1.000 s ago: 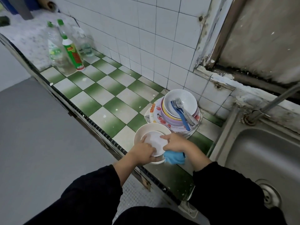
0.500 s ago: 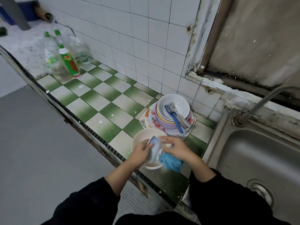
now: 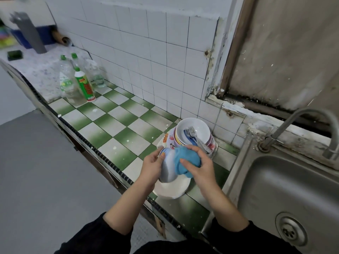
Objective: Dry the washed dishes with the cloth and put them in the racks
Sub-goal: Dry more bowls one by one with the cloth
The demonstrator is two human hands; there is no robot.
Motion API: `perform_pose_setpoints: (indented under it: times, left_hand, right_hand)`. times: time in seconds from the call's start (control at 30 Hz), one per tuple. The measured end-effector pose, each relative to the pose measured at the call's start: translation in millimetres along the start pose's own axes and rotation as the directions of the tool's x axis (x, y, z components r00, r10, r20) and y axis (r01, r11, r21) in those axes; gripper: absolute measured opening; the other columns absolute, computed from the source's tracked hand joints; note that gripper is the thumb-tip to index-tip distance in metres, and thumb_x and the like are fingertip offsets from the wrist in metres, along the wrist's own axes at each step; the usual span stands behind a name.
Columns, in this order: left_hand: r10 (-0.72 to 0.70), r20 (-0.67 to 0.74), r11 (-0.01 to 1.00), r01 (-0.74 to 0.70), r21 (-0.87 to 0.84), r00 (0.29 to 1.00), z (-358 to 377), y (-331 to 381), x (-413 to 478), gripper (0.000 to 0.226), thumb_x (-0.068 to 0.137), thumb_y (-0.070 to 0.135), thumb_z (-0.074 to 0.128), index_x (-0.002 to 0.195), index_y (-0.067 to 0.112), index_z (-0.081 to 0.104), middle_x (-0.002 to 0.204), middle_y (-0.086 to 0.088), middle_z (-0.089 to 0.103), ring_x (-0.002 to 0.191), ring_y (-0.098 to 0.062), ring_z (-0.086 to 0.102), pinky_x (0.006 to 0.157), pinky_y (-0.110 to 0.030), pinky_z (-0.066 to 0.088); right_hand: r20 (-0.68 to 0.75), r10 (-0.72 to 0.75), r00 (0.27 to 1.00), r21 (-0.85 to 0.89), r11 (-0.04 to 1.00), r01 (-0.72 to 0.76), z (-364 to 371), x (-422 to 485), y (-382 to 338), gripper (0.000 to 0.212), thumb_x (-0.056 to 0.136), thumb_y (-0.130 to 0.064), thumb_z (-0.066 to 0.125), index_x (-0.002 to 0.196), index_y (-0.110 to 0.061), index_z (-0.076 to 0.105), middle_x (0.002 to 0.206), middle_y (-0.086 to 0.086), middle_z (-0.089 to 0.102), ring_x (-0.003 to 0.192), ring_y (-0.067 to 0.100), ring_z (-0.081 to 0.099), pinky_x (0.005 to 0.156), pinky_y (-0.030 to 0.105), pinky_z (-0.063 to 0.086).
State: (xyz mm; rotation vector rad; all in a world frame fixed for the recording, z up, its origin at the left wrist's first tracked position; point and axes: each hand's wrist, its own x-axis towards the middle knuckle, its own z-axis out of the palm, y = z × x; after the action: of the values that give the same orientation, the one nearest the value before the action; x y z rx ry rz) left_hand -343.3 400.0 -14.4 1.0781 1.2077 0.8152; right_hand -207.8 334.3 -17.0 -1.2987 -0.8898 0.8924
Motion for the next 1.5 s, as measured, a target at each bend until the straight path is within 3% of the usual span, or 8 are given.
perform_pose_setpoints:
  times: [0.13, 0.27, 0.67, 0.83, 1.03, 1.2, 1.37, 1.5]
  left_hand:
    - [0.074, 0.062, 0.997, -0.072, -0.027, 0.995, 11.4, 24.4, -32.9, 0.030, 0.098, -0.005, 0.042, 0.111, 0.009, 0.065, 0.084, -0.007, 0.072, 0.065, -0.015, 0.067, 0.052, -0.026, 0.054]
    - [0.202, 0.055, 0.978, -0.198, -0.067, 0.978, 10.0, 40.8, -51.7, 0.033, 0.100, 0.001, 0.044, 0.118, 0.019, 0.064, 0.120, -0.003, 0.068, 0.107, -0.015, 0.065, 0.094, -0.027, 0.052]
    - [0.351, -0.028, 0.913, -0.349, -0.209, 0.936, -3.4, 91.3, -74.9, 0.030, 0.099, 0.001, 0.046, 0.112, 0.020, 0.065, 0.104, 0.003, 0.073, 0.087, -0.007, 0.070, 0.073, -0.017, 0.055]
    - [0.383, -0.015, 0.900, -0.377, -0.219, 0.924, -6.3, 108.6, -81.5, 0.028, 0.101, 0.008, 0.047, 0.111, 0.023, 0.067, 0.086, 0.001, 0.075, 0.065, -0.018, 0.068, 0.046, -0.029, 0.052]
    - [0.420, -0.019, 0.878, -0.412, -0.245, 0.907, -1.7, 112.3, -84.6, 0.032, 0.099, -0.001, 0.044, 0.118, 0.018, 0.062, 0.102, 0.007, 0.073, 0.086, -0.005, 0.069, 0.071, -0.016, 0.054]
    - [0.393, -0.016, 0.886, -0.384, -0.259, 0.919, -8.5, 113.9, -82.9, 0.031, 0.099, -0.001, 0.045, 0.113, 0.016, 0.067, 0.095, 0.003, 0.075, 0.083, -0.011, 0.070, 0.065, -0.022, 0.058]
    - [0.392, -0.051, 0.868, -0.388, -0.310, 0.918, -12.0, 118.4, -89.8, 0.033, 0.099, 0.000, 0.045, 0.122, 0.014, 0.063, 0.106, 0.002, 0.074, 0.086, -0.006, 0.069, 0.068, -0.016, 0.054]
    - [0.350, -0.070, 0.864, -0.351, -0.361, 0.934, -17.5, 126.1, -89.5, 0.030, 0.097, 0.001, 0.047, 0.118, 0.011, 0.067, 0.094, 0.003, 0.076, 0.081, -0.008, 0.071, 0.063, -0.019, 0.056]
  right_hand:
    - [0.161, -0.473, 0.866, -0.472, 0.734, 0.489, 25.1, -3.6, -8.4, 0.037, 0.077, -0.029, 0.066, 0.114, -0.030, 0.070, 0.135, -0.008, 0.053, 0.126, 0.004, 0.046, 0.107, 0.026, 0.039]
    - [-0.271, -0.269, 0.924, -0.309, 0.934, 0.181, 27.6, 21.7, -33.5, 0.015, 0.090, -0.027, 0.066, 0.098, -0.015, 0.069, 0.111, -0.001, 0.063, 0.105, 0.012, 0.056, 0.088, 0.014, 0.045]
    - [0.112, -0.503, 0.857, -0.234, 0.825, 0.515, 27.3, 21.1, -83.8, 0.030, 0.081, -0.048, 0.062, 0.109, -0.039, 0.068, 0.135, 0.000, 0.053, 0.124, 0.005, 0.052, 0.102, 0.024, 0.046]
    - [0.268, -0.837, 0.477, -0.258, 0.415, 0.872, 36.0, 5.6, -94.2, 0.046, 0.081, -0.013, 0.069, 0.127, -0.007, 0.061, 0.127, 0.012, 0.060, 0.115, 0.022, 0.061, 0.098, 0.034, 0.050]
    - [0.001, -0.458, 0.889, -0.015, 0.889, 0.458, 36.5, 22.7, -119.3, 0.037, 0.073, -0.019, 0.063, 0.109, -0.028, 0.067, 0.108, -0.007, 0.071, 0.098, 0.005, 0.068, 0.083, 0.022, 0.053]
    - [0.348, -0.808, 0.476, -0.282, 0.393, 0.875, 48.7, 7.0, -106.7, 0.038, 0.071, -0.007, 0.066, 0.109, -0.006, 0.071, 0.117, 0.007, 0.068, 0.112, 0.020, 0.064, 0.098, 0.041, 0.050]
    - [0.009, -0.571, 0.821, -0.180, 0.807, 0.563, 47.7, 19.3, -121.2, 0.050, 0.073, -0.035, 0.055, 0.120, -0.023, 0.065, 0.109, -0.012, 0.068, 0.098, 0.001, 0.065, 0.089, 0.029, 0.055]
    - [0.247, -0.813, 0.527, -0.352, 0.431, 0.831, 62.4, 7.2, -114.5, 0.046, 0.076, -0.017, 0.060, 0.120, -0.006, 0.065, 0.116, 0.004, 0.068, 0.112, 0.019, 0.063, 0.096, 0.041, 0.051]
